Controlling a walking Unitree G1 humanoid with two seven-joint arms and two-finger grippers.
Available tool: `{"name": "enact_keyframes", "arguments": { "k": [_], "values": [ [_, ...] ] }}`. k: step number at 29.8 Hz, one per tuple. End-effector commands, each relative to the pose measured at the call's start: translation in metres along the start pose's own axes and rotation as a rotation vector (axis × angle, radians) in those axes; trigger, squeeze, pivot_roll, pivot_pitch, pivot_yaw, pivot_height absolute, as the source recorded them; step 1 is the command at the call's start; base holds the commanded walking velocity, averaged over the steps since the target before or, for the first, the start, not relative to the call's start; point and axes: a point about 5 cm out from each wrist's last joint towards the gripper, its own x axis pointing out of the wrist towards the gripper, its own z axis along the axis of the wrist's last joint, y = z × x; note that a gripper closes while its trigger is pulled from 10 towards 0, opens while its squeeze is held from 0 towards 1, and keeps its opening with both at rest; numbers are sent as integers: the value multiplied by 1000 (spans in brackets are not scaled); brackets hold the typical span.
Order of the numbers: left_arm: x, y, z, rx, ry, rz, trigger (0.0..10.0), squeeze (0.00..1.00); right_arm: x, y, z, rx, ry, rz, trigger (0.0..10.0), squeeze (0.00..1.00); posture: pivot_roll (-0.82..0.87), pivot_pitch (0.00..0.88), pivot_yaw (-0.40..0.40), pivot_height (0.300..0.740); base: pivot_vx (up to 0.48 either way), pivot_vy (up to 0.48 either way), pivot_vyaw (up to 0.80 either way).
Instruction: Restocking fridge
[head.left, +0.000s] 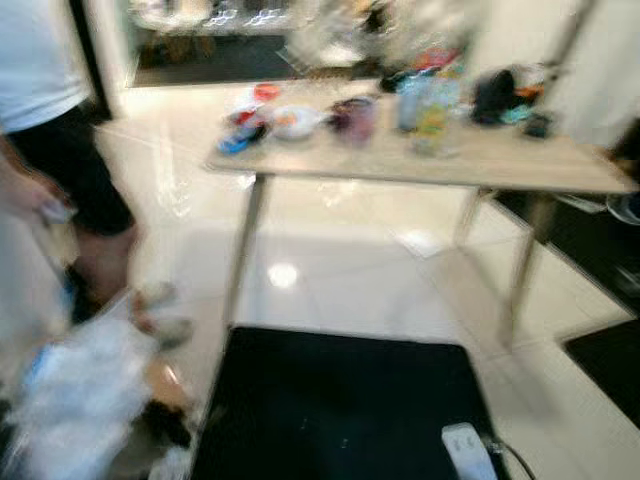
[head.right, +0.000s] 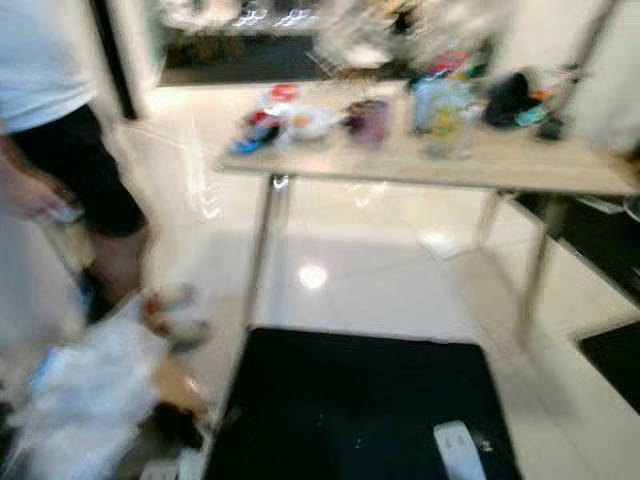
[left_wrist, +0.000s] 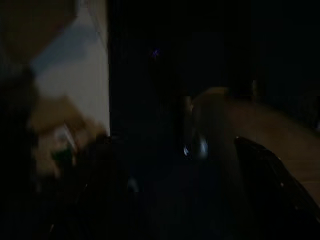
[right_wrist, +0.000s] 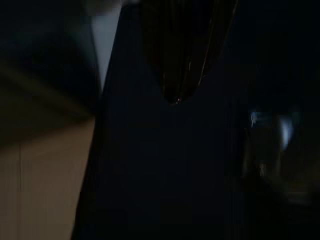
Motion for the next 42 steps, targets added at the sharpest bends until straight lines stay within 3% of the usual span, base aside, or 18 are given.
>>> {"name": "enact_keyframes", "arguments": {
  "k": [1, 42],
  "values": [
    [0, -3, -3, -3, 15, -10, 10000, 0, 0, -4, 9, 8, -27, -18, 10000, 0, -17, 0, -16, 740, 349, 0, -731],
    [1, -3, -2, 0, 15, -13, 10000, 0, 0, 0, 6, -8, -22, -7, 10000, 0, -14, 0, -16, 740, 349, 0, -36]
  ]
}}
